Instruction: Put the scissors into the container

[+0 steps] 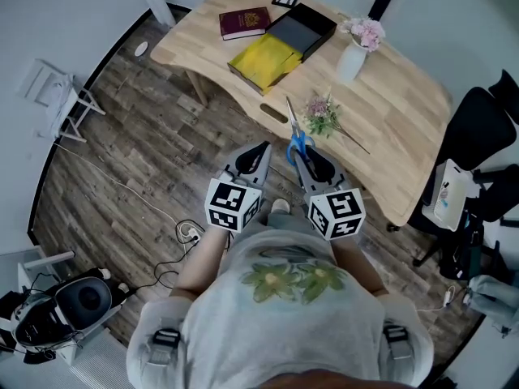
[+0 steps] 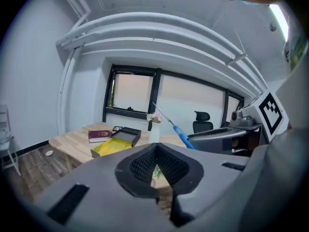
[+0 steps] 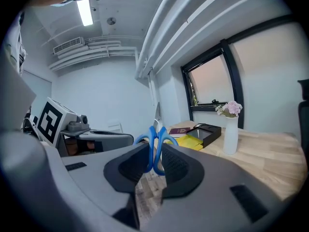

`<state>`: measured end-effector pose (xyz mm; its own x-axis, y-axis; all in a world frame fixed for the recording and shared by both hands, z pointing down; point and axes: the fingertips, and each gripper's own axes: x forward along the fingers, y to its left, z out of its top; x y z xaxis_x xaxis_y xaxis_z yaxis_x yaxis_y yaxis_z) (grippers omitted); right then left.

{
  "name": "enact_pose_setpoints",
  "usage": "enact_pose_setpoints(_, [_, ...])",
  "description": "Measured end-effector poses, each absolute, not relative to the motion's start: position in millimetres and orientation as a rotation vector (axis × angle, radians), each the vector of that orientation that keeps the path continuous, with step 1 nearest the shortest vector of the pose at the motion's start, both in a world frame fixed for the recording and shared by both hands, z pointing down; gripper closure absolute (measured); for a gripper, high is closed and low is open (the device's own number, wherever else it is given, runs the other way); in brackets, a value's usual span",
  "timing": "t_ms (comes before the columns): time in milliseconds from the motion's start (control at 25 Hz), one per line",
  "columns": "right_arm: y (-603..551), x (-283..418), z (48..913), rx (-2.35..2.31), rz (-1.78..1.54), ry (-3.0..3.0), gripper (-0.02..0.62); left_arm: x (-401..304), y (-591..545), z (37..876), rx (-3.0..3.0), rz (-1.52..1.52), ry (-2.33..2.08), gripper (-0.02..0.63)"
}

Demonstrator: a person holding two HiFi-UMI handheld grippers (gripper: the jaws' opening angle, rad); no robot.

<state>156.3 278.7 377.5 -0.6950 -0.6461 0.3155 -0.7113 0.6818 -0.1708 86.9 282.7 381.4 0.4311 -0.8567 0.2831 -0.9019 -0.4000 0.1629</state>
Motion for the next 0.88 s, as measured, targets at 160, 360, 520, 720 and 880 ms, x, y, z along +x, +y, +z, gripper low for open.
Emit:
enact_pose_setpoints(160, [266.1, 156.3, 380.0, 1.061, 0.414, -2.678, 0.514, 91.0, 276.9, 389.8, 2.366, 0.217, -1.538, 0.600])
enact_pose_setpoints(360, [253.5, 161.4, 383.2, 1.037, 0.419, -2.694, 0.514, 96.8, 271.1, 399.4, 2.338, 0.237, -1.553, 0.600])
enact_pose_setpoints(520, [245.9, 162.0, 382.4, 1.041, 0.437, -2.700, 0.514, 96.3, 267.0, 399.1, 2.330, 0.247, -1.557, 0.600])
enact_pose_setpoints(720, [233.1, 160.0, 383.1, 1.036, 0.449, -2.703, 0.514, 97.6, 252.6, 403.7, 2.323, 0.246, -1.548, 0.600])
enact_pose_setpoints(880, [220.7, 161.1, 384.3, 1.047, 0.455, -2.694, 0.514, 101.6, 238.1, 406.1, 2.336, 0.254, -1.520, 0.600])
